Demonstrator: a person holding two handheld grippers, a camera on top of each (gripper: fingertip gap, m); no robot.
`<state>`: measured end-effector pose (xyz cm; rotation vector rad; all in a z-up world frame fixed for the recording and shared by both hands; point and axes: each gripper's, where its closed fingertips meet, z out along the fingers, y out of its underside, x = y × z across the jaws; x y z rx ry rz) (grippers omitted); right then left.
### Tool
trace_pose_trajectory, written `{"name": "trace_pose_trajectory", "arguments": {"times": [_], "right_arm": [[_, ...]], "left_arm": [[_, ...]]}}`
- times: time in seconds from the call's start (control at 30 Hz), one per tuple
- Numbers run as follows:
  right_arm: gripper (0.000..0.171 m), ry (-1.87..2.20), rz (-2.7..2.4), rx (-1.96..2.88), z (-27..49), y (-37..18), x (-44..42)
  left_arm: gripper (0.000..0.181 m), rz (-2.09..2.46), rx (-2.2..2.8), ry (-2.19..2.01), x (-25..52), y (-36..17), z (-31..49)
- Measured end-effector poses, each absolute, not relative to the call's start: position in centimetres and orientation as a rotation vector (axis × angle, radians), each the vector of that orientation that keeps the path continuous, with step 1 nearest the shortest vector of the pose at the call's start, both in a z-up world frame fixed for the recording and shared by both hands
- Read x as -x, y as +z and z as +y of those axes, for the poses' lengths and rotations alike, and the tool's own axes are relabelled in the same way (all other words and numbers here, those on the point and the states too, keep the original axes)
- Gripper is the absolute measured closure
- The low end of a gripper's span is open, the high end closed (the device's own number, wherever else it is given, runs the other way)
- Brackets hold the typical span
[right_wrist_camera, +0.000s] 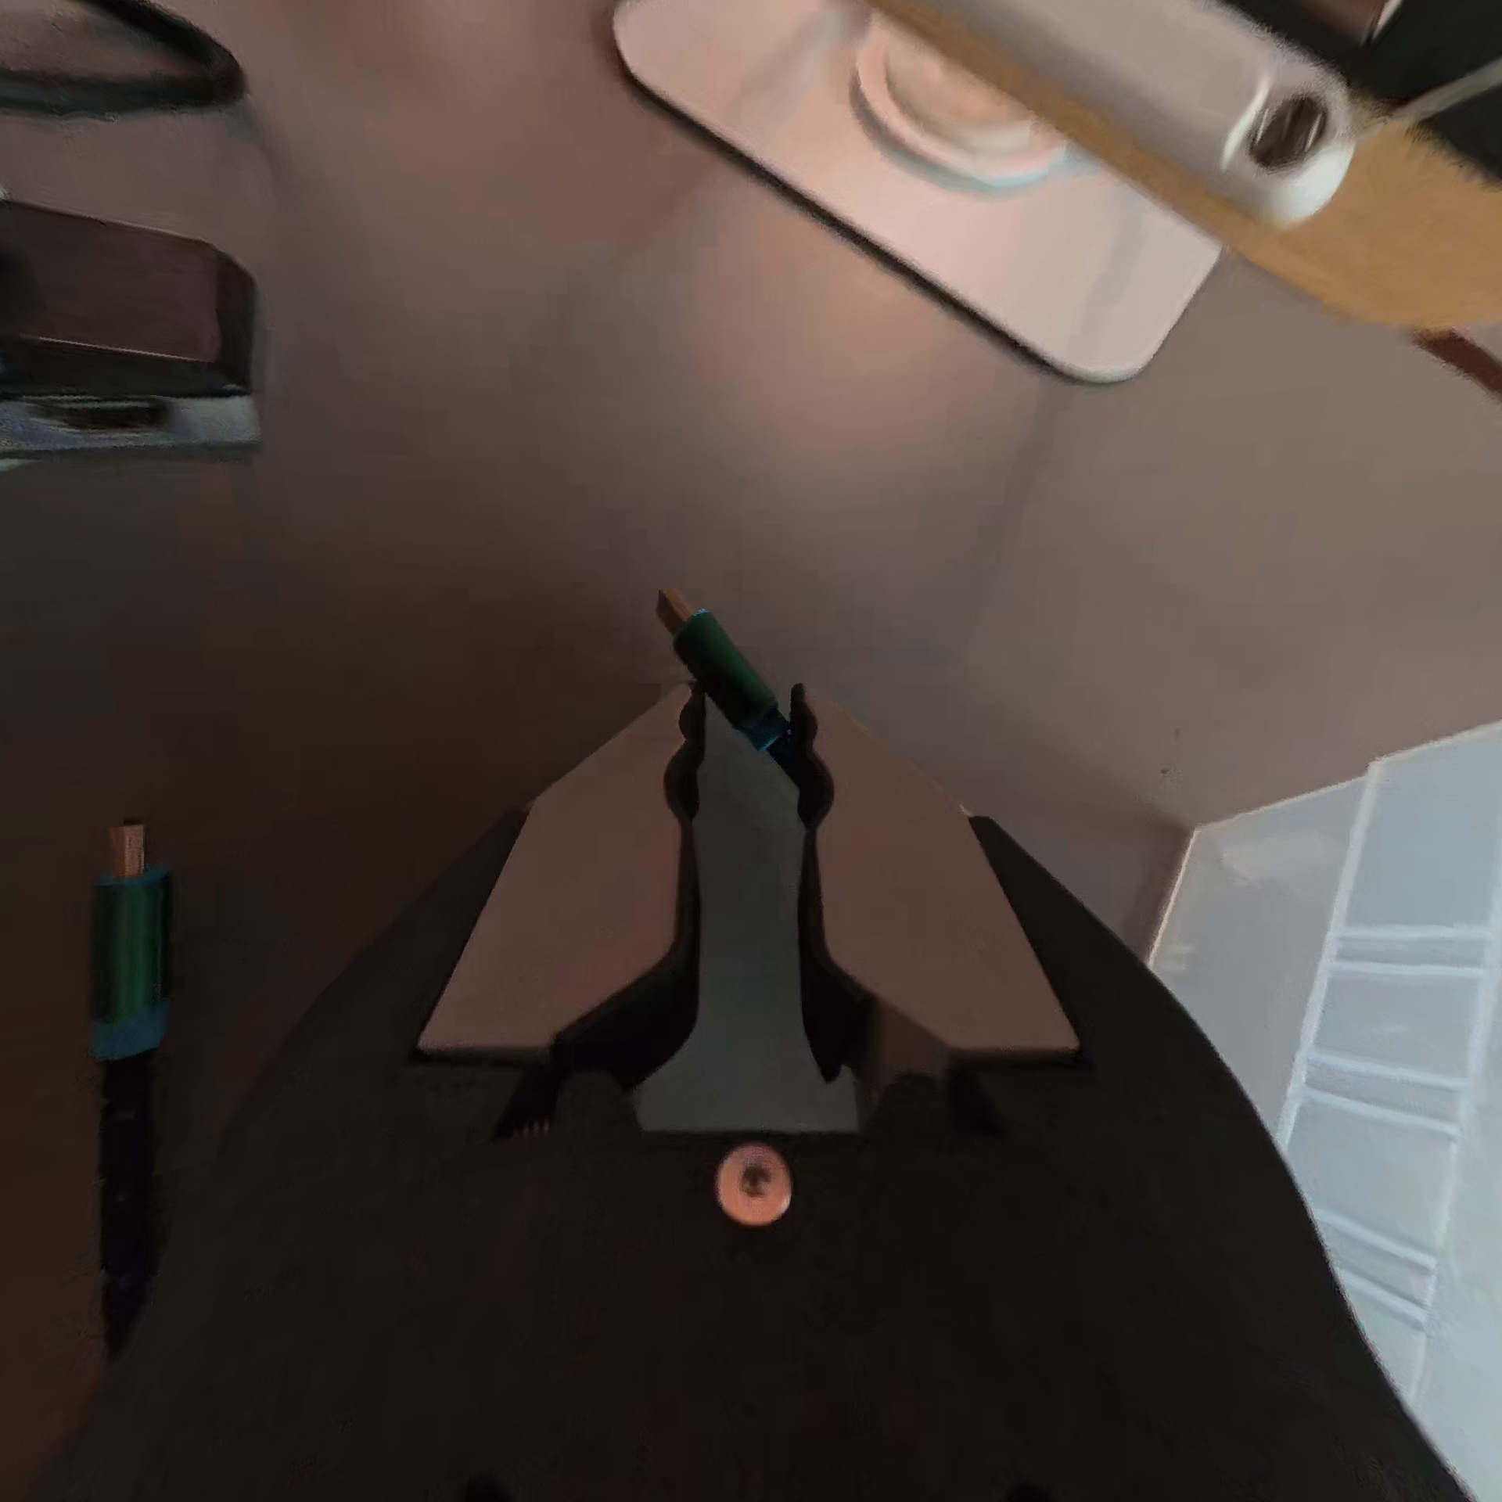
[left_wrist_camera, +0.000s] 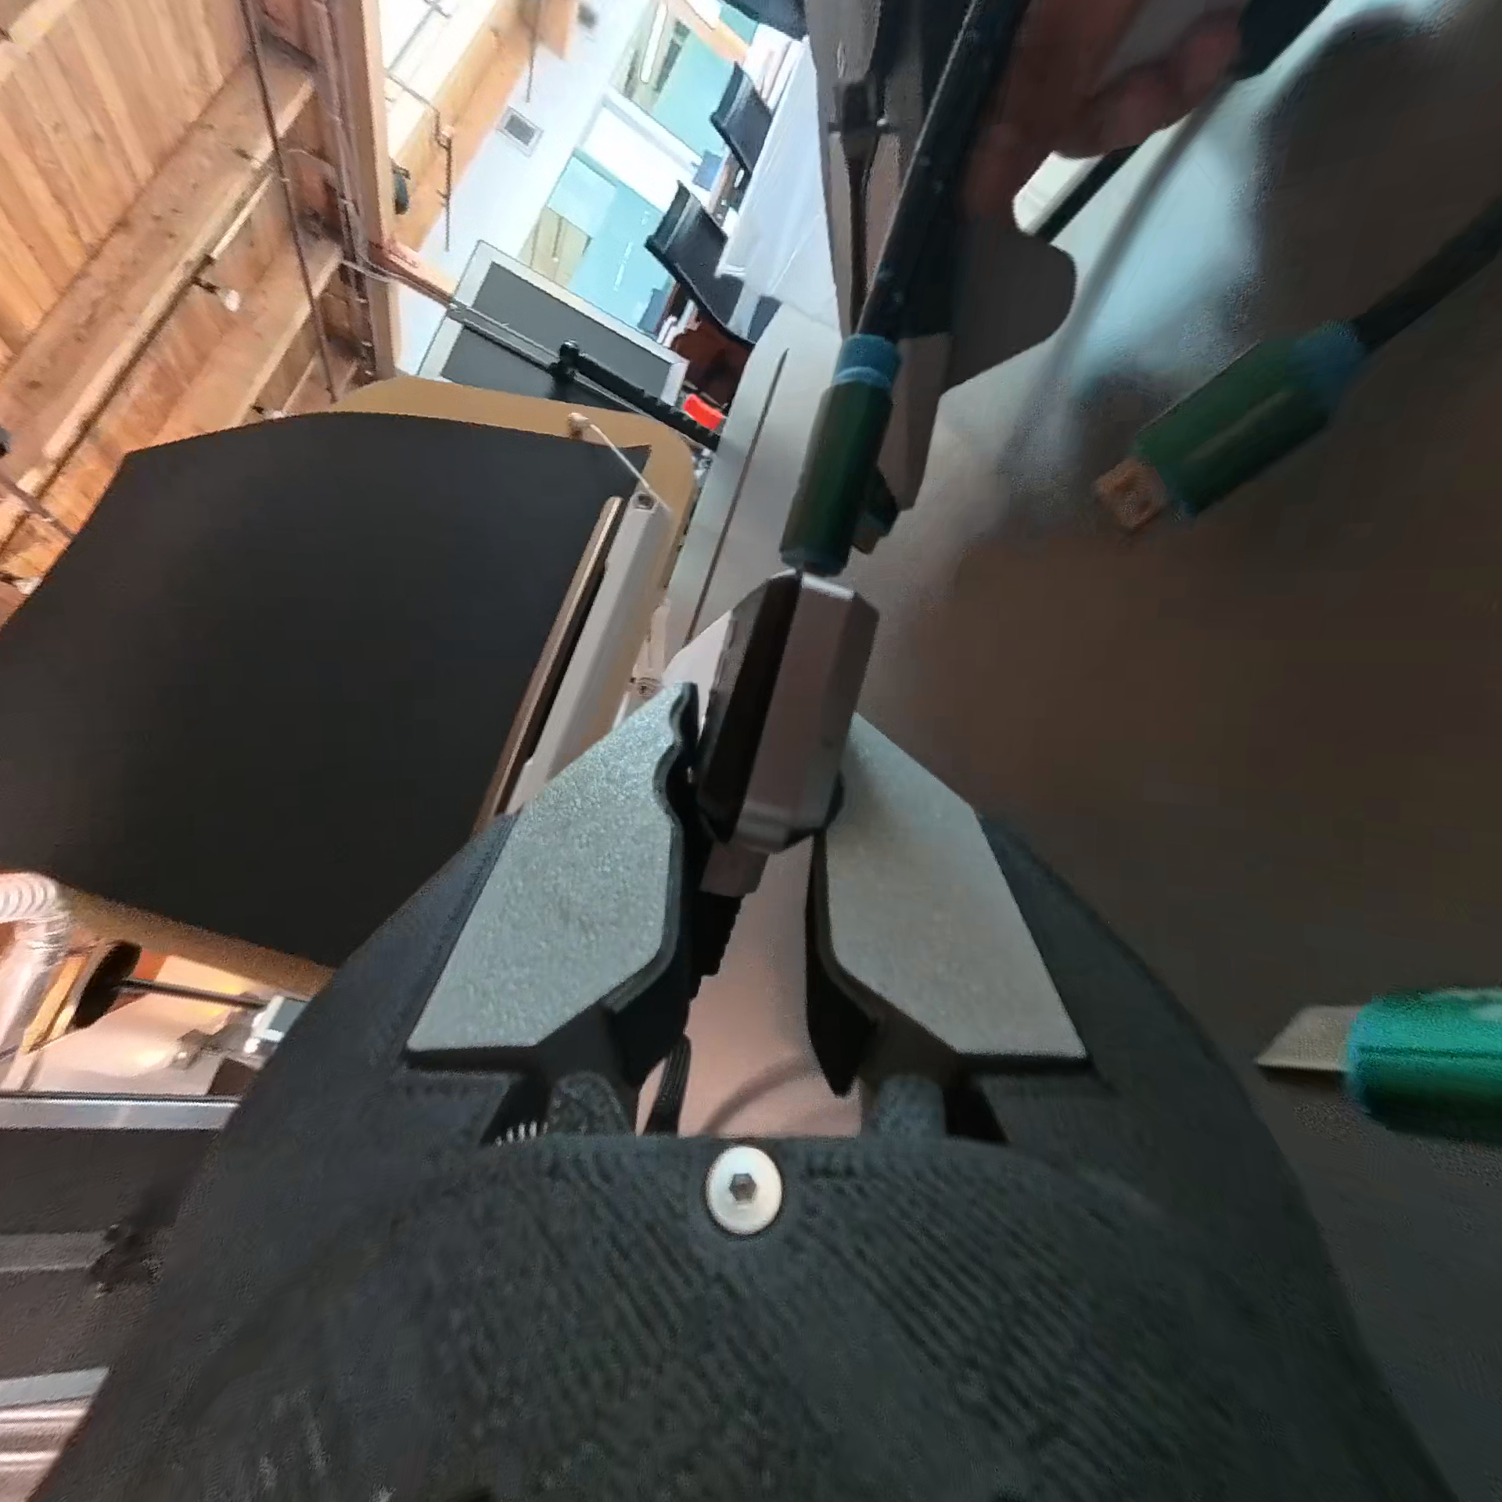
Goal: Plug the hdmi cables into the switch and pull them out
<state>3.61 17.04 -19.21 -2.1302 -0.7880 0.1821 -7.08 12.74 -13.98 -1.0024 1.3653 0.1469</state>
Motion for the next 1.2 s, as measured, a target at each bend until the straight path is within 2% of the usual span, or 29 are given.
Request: {"name": "trace_pose_trajectory", "arguments": {"times": [0.2,0.37,0.5,0.7,0.8,0.9,0.97,1.1,1.2], "right_arm": [[0.154,0.420,-0.855,1.847,15.4,-14.6,0.1],[0.155,0.457,-0.885,1.717,14.6,-12.7,1.3],[0.155,0.387,-0.864,1.768,15.4,-13.6,0.7],[0.154,0.061,-0.675,2.034,18.6,-17.5,-4.6],[0.133,0.174,-0.636,2.019,18.5,-16.7,-4.3],[0.124,0.262,-0.579,2.029,17.5,-15.2,-4.1],[0.128,0.311,-0.583,2.065,15.6,-14.6,-3.6],[0.127,0.463,-0.714,2.192,10.3,-17.3,-1.4],[0.127,0.405,-0.769,2.224,8.1,-19.2,-1.3]], "left_arm": [[0.155,1.351,0.966,0.224,7.7,-13.6,13.2],[0.156,1.328,0.930,0.258,7.7,-12.8,13.1],[0.156,1.320,0.929,0.269,7.7,-12.6,13.2],[0.155,1.312,0.923,0.283,7.8,-12.4,13.3],[0.155,1.315,0.925,0.290,7.8,-12.5,13.4],[0.155,1.312,0.925,0.298,8.0,-12.4,13.5],[0.155,1.305,0.925,0.300,8.2,-12.2,13.6],[0.156,1.306,0.922,0.293,8.2,-12.1,13.5],[0.156,1.321,0.913,0.275,8.0,-12.0,13.1]]}}
